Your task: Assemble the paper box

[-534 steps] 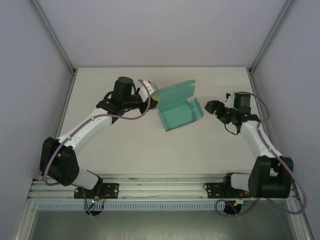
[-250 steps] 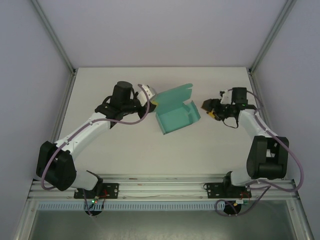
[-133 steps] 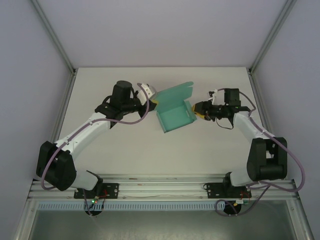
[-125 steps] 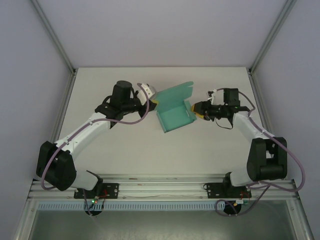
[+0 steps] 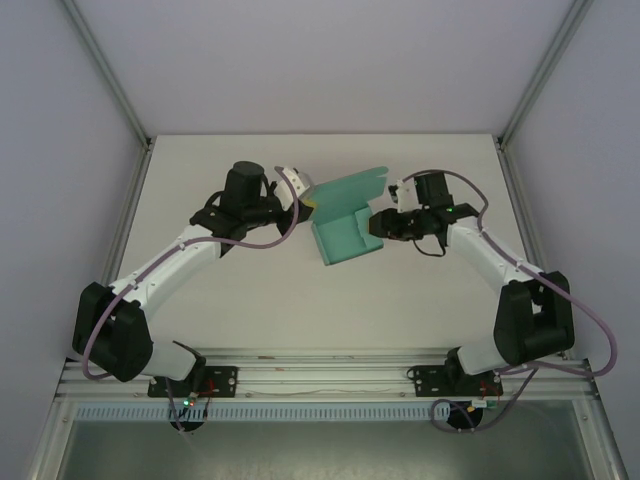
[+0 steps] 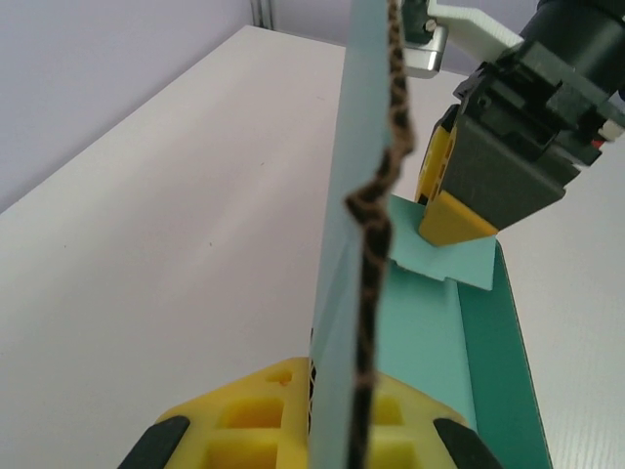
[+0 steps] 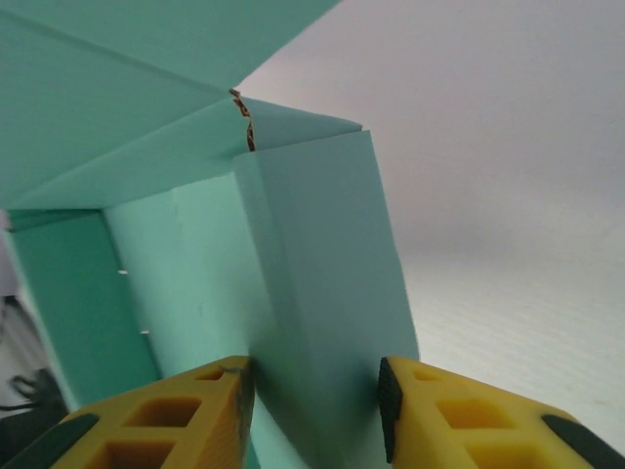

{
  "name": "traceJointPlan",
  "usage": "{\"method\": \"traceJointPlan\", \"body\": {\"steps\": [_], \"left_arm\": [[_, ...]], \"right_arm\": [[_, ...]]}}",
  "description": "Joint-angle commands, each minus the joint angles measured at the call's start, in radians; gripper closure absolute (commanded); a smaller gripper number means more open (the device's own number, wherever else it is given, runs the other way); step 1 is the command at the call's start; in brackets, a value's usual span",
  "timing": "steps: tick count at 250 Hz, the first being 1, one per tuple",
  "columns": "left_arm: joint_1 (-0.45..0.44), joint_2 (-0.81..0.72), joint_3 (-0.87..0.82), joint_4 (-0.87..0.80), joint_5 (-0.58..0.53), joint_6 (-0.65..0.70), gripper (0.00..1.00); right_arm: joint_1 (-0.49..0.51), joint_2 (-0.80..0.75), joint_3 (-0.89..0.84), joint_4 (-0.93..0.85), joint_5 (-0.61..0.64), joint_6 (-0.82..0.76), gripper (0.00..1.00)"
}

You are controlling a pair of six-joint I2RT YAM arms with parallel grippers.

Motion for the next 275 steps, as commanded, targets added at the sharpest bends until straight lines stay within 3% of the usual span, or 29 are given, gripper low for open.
{"method": "traceJointPlan", "body": {"steps": [1, 47, 75, 132, 168, 241, 275], "left_arm": [[-0.016, -0.031, 0.012, 0.031, 0.024, -0.021, 1.00], [-0.019, -0.021, 0.019, 0.034, 0.032, -0.034, 1.00], [-0.024, -0.009, 0.025, 0.039, 0.030, -0.049, 1.00], [-0.029, -0.001, 0.034, 0.060, 0.018, -0.096, 1.00], [-0.030, -0.002, 0.042, 0.076, -0.009, -0.120, 1.00], [-0.030, 0.013, 0.067, 0.070, -0.023, -0.139, 1.00], [-0.030, 0.016, 0.067, 0.073, -0.036, -0.140, 1.00]], "right_arm": [[0.036, 0.006, 0.003, -0.017, 0.167, -0.066, 0.63], [0.076, 0.004, -0.012, 0.009, 0.284, -0.084, 0.70], [0.131, 0.017, -0.004, 0.006, 0.448, -0.108, 0.85], [0.264, 0.089, 0.033, -0.069, 1.059, -0.042, 1.00], [0.300, 0.162, 0.077, -0.179, 1.343, 0.055, 1.00], [0.329, 0.292, 0.171, -0.297, 1.550, 0.124, 1.00], [0.328, 0.299, 0.140, -0.210, 1.494, 0.057, 0.99]]}}
